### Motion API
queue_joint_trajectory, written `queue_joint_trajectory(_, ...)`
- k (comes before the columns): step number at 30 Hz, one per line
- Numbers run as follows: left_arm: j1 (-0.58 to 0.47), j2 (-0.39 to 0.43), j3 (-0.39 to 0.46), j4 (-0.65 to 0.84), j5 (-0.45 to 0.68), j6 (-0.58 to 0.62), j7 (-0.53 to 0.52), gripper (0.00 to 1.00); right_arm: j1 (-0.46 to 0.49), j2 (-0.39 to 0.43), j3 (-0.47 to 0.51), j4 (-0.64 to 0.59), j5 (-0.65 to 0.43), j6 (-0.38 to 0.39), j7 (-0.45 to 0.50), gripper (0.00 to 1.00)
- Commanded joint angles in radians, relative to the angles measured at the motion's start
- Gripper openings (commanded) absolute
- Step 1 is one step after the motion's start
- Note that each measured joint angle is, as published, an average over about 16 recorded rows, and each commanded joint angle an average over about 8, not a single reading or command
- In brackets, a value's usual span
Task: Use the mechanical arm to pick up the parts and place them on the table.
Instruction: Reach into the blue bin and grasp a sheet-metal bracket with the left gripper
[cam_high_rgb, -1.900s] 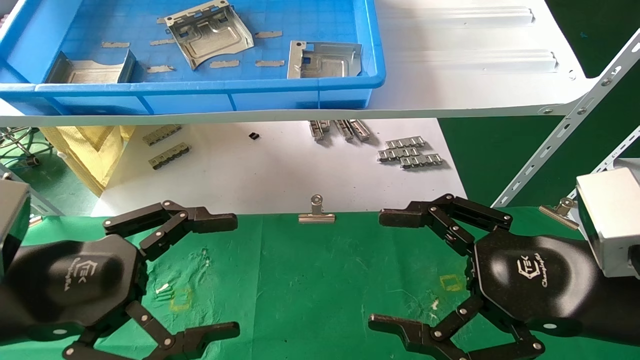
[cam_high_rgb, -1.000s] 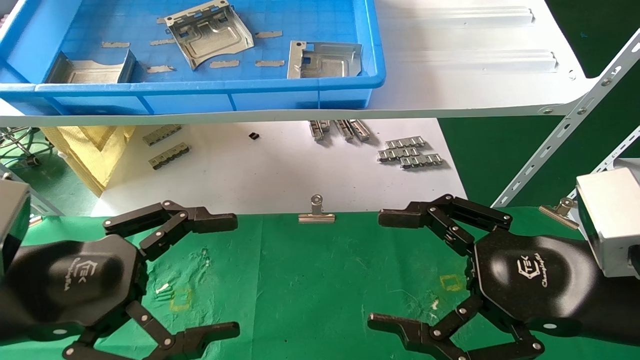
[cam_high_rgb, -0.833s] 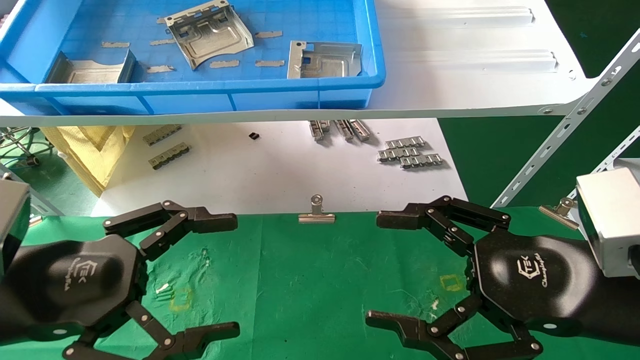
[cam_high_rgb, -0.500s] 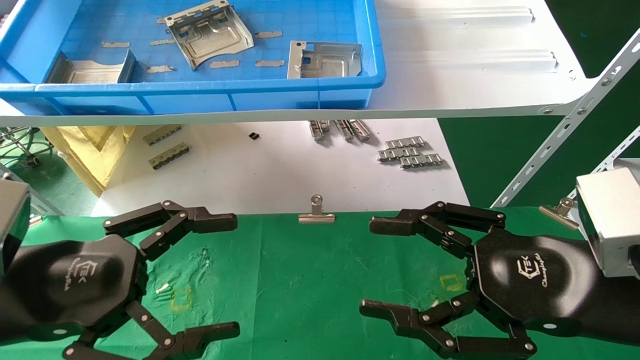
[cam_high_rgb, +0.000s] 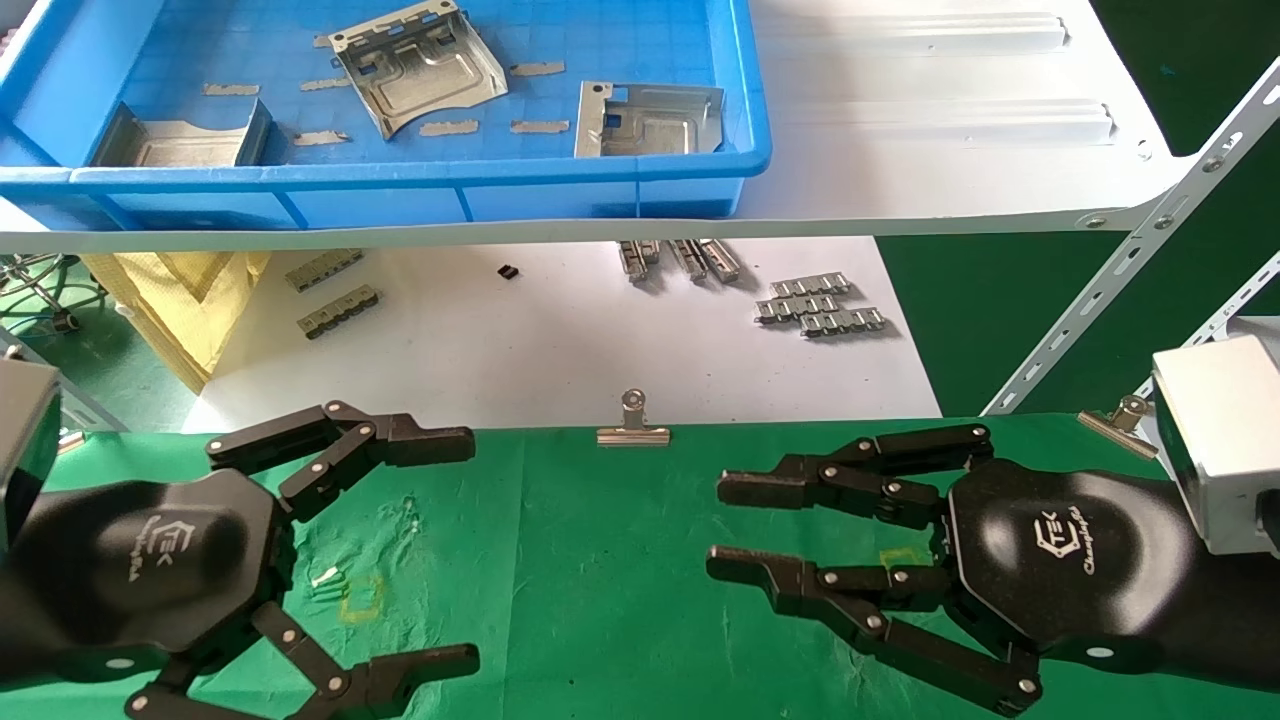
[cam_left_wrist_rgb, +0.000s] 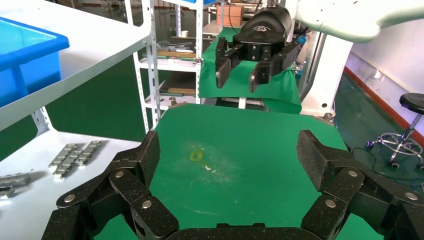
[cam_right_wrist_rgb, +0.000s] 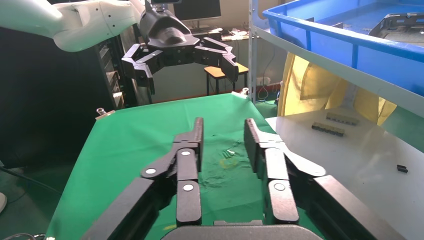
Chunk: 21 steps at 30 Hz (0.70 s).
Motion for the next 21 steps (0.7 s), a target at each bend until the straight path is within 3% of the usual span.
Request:
queue_joint_trajectory(1, 0.000, 0.000, 0.000, 0.000, 0.000, 0.000, 0.000, 1.00, 0.000, 0.000, 0.000, 0.000, 0.000, 0.000, 0.000, 0.00)
queue_joint_trajectory(13, -0.034, 0.001, -0.003, 0.002, 0.012, -0.009, -0.002, 1.00, 0.000, 0.000, 0.000, 0.000, 0.000, 0.000, 0.000, 0.00)
queue_joint_trajectory(17, -0.143, 0.019, 0.004, 0.029, 0.061, -0.028, -0.011, 1.00, 0.000, 0.000, 0.000, 0.000, 0.000, 0.000, 0.000, 0.00)
queue_joint_trajectory(21, -0.328, 0.075, 0.034, 0.131, 0.158, -0.051, -0.018, 1.00, 0.000, 0.000, 0.000, 0.000, 0.000, 0.000, 0.000, 0.00)
